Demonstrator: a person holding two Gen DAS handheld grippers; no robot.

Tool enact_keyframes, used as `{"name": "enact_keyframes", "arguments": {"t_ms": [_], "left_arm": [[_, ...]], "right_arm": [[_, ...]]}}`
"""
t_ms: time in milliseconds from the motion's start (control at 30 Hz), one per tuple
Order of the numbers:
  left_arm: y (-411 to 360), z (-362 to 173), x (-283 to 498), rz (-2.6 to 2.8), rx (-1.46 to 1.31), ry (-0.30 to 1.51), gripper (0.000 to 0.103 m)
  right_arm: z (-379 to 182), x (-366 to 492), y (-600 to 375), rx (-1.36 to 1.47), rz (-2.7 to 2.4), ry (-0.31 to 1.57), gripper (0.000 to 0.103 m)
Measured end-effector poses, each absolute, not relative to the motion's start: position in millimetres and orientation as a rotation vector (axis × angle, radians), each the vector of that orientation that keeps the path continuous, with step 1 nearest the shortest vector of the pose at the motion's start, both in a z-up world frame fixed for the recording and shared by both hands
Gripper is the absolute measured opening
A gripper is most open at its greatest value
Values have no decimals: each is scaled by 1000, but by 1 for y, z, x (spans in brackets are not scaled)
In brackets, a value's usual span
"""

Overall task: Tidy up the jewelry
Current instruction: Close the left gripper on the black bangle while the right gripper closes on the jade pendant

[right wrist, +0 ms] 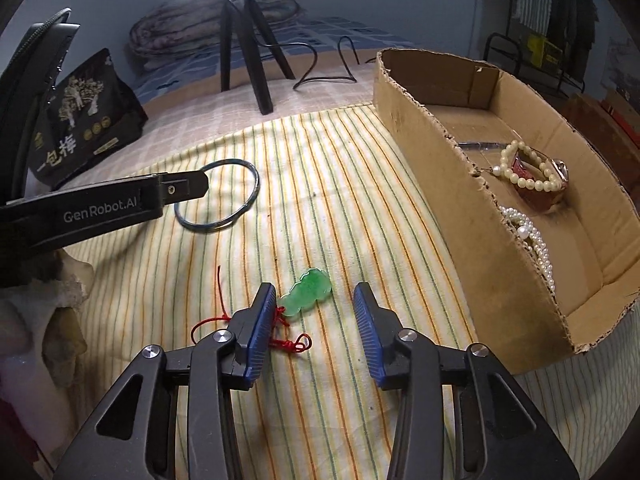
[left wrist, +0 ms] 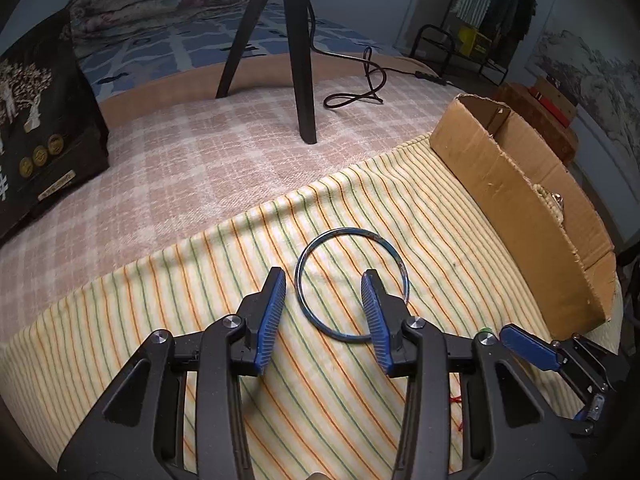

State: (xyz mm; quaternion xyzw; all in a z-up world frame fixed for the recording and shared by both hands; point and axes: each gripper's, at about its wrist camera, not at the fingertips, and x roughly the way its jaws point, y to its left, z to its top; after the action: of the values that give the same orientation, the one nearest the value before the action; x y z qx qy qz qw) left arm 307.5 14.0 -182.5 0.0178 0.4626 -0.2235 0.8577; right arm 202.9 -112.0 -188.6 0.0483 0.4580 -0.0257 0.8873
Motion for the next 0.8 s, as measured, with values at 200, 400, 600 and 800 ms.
{"name": "enact_keyframes", "arguments": {"t_ms": [200,400,600,800], "left_arm": [[14,-191,314,-486,32,976,40],[13,-195,315,-489,46,967,40],[13,-197,313,-486,57,950,32],[22,-198,317,-481,14,957,7]], "right_arm": [[-191,202,-109,81,-77,942,38],[-190,201,-113,103,-80,943,33],[-192,201,-111,98,-84,939,30],[-192,201,-112,106,-72,939,14]]}}
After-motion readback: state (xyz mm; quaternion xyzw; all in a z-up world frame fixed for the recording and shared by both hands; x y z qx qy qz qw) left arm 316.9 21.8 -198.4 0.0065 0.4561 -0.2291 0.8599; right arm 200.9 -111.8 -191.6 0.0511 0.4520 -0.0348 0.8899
